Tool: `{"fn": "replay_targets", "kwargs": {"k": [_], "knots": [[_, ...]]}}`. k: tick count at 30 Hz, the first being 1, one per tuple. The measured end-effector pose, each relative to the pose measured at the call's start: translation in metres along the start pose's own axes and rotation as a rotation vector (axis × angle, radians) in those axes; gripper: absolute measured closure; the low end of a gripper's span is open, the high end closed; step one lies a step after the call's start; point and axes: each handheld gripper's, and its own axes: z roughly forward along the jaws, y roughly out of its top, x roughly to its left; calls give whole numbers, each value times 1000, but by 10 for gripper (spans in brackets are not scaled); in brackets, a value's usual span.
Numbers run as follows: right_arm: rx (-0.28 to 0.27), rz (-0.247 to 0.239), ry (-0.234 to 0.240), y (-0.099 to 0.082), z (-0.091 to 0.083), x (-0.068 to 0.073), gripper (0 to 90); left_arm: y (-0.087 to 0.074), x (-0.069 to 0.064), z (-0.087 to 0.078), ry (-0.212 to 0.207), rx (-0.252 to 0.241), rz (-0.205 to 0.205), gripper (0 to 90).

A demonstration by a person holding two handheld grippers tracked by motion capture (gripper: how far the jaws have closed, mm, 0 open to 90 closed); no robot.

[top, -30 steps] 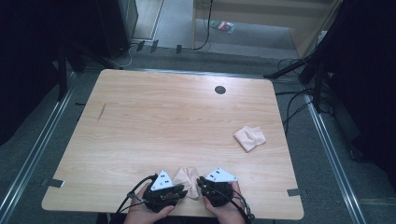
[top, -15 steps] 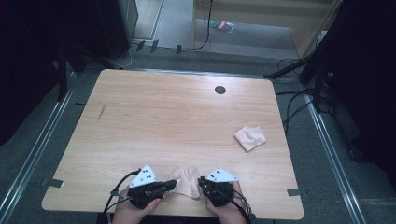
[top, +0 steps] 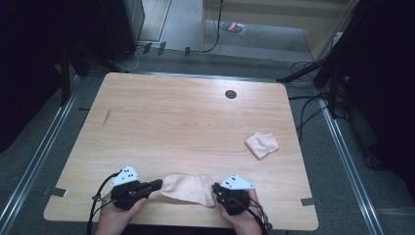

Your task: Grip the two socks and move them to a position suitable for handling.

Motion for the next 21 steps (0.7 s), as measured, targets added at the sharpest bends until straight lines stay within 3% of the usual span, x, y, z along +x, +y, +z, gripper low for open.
{"fn": "replay_targets", "kwargs": {"k": [6, 10, 12, 13, 14, 16, 21], "knots": [[-13, -17, 3, 1, -2, -1, 860, -3, 0, 4, 26, 52, 8, 900], [-26, -35, 4, 2, -3, -2, 860, -8, 2, 5, -13, 91, 2, 889], [-23, -41, 6, 3, -3, -2, 860, -8, 3, 6, -24, 77, -10, 794], [-23, -41, 8, 3, -1, -3, 860, -7, 3, 7, -7, 60, -14, 684], [-23, -41, 8, 3, -1, -3, 860, -6, 3, 7, -6, 44, -21, 684], [-27, -42, 14, 4, -1, -2, 860, -5, 3, 10, 10, 26, -28, 592], [-32, -56, 27, 5, 0, 1, 859, -2, 5, 25, -22, 54, -34, 593]]}}
